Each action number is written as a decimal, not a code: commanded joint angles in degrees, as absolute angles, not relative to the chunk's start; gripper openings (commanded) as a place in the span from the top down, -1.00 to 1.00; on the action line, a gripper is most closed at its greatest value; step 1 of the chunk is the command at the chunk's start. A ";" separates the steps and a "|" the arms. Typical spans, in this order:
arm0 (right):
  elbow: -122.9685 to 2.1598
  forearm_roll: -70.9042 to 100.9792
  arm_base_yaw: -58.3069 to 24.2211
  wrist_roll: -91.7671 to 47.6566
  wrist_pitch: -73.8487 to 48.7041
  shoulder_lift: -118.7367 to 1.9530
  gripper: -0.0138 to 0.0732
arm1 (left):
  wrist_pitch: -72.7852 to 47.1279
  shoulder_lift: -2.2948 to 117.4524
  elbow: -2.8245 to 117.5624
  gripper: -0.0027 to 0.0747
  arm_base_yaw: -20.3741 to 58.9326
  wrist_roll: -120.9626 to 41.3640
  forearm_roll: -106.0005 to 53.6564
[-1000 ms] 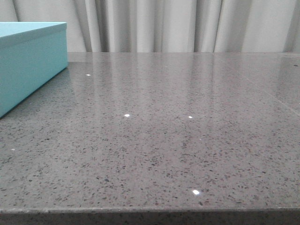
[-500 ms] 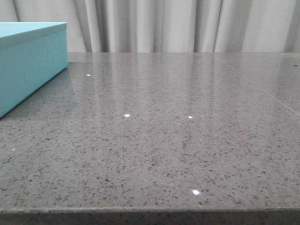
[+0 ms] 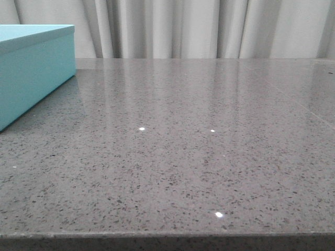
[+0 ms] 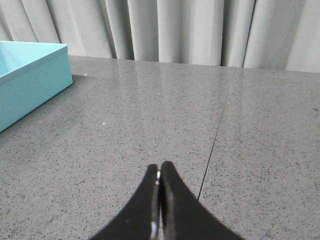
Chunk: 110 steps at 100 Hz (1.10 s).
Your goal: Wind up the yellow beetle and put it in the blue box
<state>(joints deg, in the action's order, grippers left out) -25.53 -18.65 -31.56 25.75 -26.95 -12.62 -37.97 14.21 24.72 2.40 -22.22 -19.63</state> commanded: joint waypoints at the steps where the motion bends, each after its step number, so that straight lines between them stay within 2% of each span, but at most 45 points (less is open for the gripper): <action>1: -26.80 -20.09 -31.60 25.26 -22.90 -13.19 0.84 | -33.82 14.62 26.21 0.98 2.21 -21.64 -21.15; 47: -26.80 -20.09 -31.60 25.26 -22.90 -13.19 0.84 | -32.59 14.62 23.98 0.98 2.21 -21.64 -19.94; 68: -26.80 -20.09 -31.60 25.26 -22.90 -13.19 0.84 | -22.02 10.10 17.79 0.98 2.21 -12.63 -15.56; 92: -26.80 -20.09 -31.60 25.26 -22.90 -13.19 0.84 | 0.32 5.49 9.09 0.98 2.21 -8.70 -6.54; 110: -26.80 -20.09 -31.60 25.26 -22.90 -13.19 0.84 | 1.63 2.11 3.53 0.98 -0.21 0.00 -4.52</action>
<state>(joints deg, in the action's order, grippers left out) -25.53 -18.73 -31.56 25.75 -27.06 -12.62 -4.01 2.81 3.94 0.92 -3.84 -5.40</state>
